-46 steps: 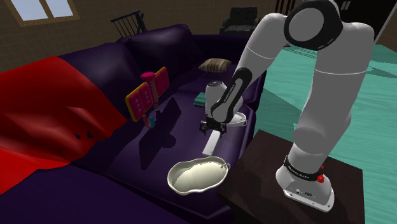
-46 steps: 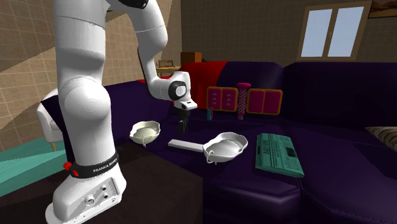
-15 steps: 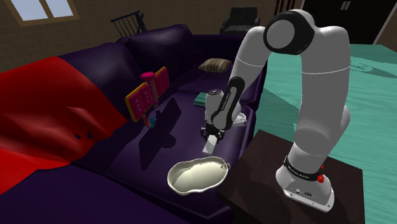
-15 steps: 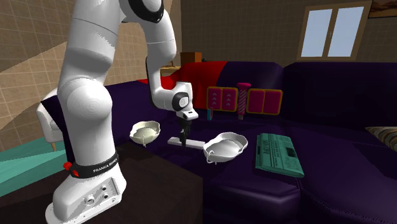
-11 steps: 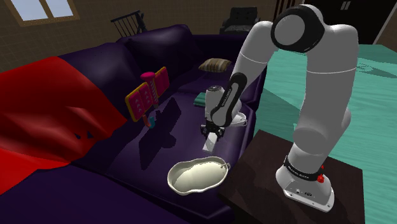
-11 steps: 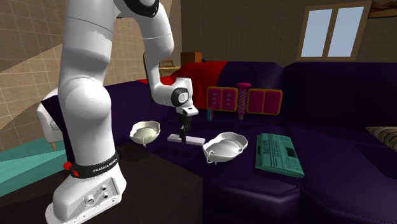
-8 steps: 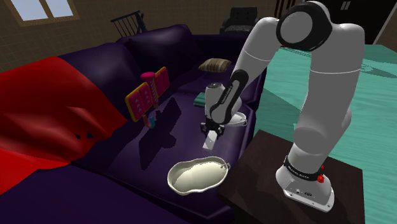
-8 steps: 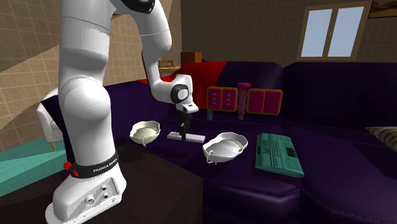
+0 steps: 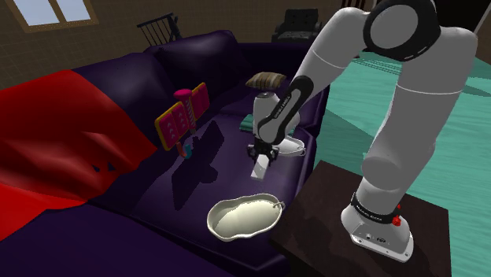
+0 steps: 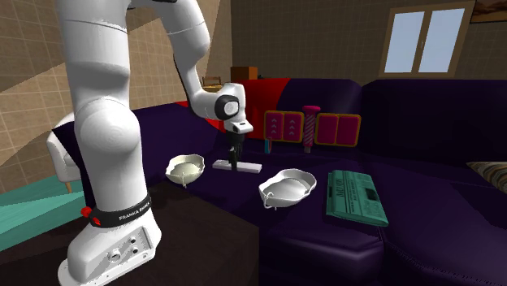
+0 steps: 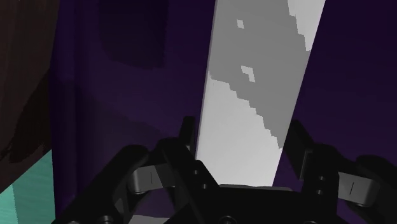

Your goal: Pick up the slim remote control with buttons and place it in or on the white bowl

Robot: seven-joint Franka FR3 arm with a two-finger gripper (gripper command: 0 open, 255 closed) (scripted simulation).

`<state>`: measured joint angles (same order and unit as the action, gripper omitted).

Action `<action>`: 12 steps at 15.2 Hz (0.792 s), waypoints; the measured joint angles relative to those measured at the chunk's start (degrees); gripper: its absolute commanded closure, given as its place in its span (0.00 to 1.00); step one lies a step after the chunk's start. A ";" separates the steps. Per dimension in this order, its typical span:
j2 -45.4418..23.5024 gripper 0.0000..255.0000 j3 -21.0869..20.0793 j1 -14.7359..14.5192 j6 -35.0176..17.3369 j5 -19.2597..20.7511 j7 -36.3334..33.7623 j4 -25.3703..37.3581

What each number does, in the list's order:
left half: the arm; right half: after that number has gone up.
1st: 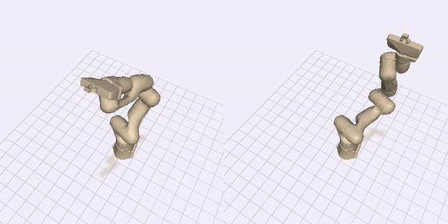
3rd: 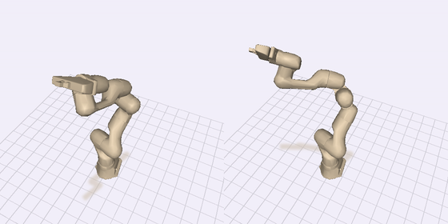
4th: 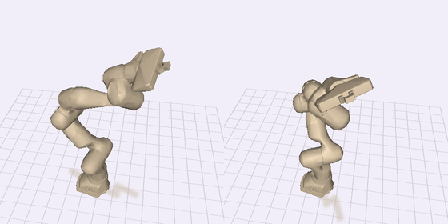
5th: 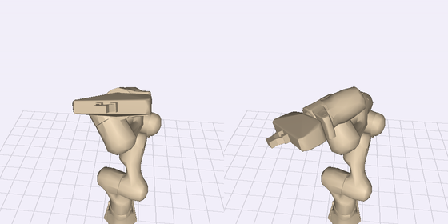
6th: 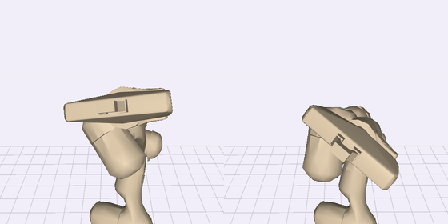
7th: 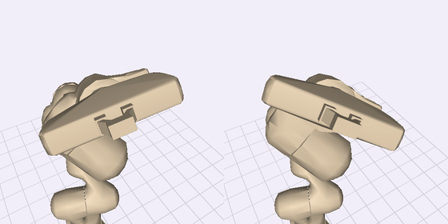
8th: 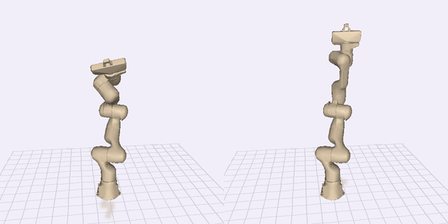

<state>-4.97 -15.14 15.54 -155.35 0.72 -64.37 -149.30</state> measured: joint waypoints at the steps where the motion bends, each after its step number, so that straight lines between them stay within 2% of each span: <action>1: 0.76 1.00 -0.09 0.08 0.91 -0.46 0.38 0.17; 12: 9.64 1.00 -0.51 -0.12 10.55 -4.61 3.14 1.20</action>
<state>4.67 -15.65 15.42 -144.80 -3.89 -61.23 -148.10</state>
